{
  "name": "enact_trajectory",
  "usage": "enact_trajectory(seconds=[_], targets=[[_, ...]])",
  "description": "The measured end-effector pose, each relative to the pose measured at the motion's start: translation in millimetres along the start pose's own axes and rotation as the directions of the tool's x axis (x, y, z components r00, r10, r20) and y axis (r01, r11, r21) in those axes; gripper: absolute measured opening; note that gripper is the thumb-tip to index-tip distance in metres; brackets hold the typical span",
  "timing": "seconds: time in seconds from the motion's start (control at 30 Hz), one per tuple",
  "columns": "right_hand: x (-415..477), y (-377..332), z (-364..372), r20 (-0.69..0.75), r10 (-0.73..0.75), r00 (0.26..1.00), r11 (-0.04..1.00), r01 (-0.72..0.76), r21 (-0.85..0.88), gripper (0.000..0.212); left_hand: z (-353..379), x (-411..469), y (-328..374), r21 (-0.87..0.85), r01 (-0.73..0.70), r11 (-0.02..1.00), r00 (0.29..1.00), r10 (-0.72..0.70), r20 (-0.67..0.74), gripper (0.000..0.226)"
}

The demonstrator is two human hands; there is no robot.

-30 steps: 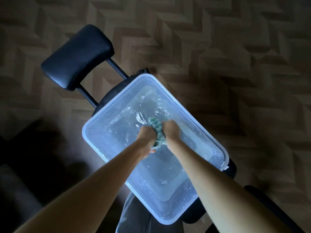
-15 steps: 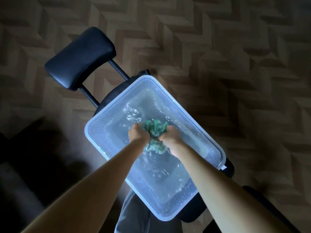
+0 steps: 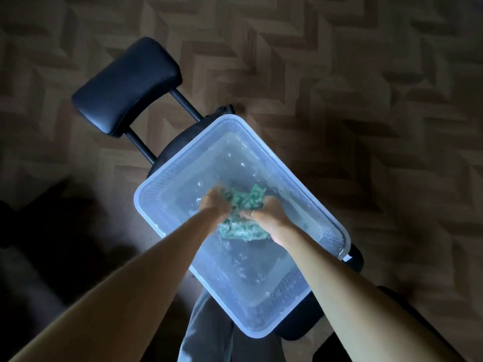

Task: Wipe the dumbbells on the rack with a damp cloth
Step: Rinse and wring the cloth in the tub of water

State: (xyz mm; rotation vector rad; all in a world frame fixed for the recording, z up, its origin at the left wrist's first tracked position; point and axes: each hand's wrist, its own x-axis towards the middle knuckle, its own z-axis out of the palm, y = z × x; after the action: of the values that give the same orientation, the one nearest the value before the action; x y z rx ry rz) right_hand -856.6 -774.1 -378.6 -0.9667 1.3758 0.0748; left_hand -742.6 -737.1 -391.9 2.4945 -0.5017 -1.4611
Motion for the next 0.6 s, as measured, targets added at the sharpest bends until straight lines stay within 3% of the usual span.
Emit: enact_trajectory(seconds=[0.07, 0.13, 0.23, 0.27, 0.3, 0.37, 0.4, 0.47, 0.57, 0.6], targets=[[3, 2, -2, -0.101, -0.017, 0.995, 0.989, 0.002, -0.146, 0.032, -4, -5, -3, 0.145, 0.029, 0.989, 0.997, -0.018, -0.077, 0.034], [1, 1, -6, -0.16, -0.045, 0.986, 0.937, -0.014, -0.348, 0.048, -10, -8, -5, 0.206, 0.065, 0.977, 0.993, -0.042, -0.111, 0.048], [-9, -5, -12, -0.143, -0.128, 0.981, 0.891, 0.051, -0.451, 0.024, -19, -20, 0, 0.32, -0.06, 0.946, 0.986, 0.106, -0.128, 0.046], [-13, -7, -12, -0.142, -0.173, 0.975, 0.881, 0.089, -0.465, 0.019, -22, -25, 2, 0.42, -0.167, 0.892, 0.961, 0.241, -0.131, 0.043], [-15, -5, -12, -0.142, -0.238, 0.961, 0.837, 0.129, -0.533, 0.036, -26, -29, 5, 0.539, -0.289, 0.791, 0.907, 0.407, -0.111, 0.039], [-19, 0, -13, -0.084, -0.374, 0.924, 0.669, 0.206, -0.714, 0.059, -29, -36, 11, 0.69, -0.5, 0.523, 0.78, 0.618, 0.097, 0.041], [-21, 3, -13, -0.031, -0.434, 0.9, 0.554, 0.24, -0.797, 0.058, -28, -40, 14, 0.705, -0.561, 0.433, 0.759, 0.61, 0.229, 0.04], [-22, 7, -15, 0.073, -0.427, 0.901, 0.389, 0.256, -0.885, 0.05, -19, -47, 13, 0.739, -0.586, 0.332, 0.782, 0.469, 0.41, 0.038], [-18, 8, -19, 0.119, -0.282, 0.952, 0.303, 0.206, -0.93, 0.037, 2, -42, -1, 0.808, -0.522, 0.274, 0.844, 0.305, 0.442, 0.071], [-17, 8, -20, 0.13, -0.249, 0.96, 0.295, 0.203, -0.934, 0.033, 7, -40, -4, 0.824, -0.482, 0.296, 0.866, 0.3, 0.399, 0.068]])
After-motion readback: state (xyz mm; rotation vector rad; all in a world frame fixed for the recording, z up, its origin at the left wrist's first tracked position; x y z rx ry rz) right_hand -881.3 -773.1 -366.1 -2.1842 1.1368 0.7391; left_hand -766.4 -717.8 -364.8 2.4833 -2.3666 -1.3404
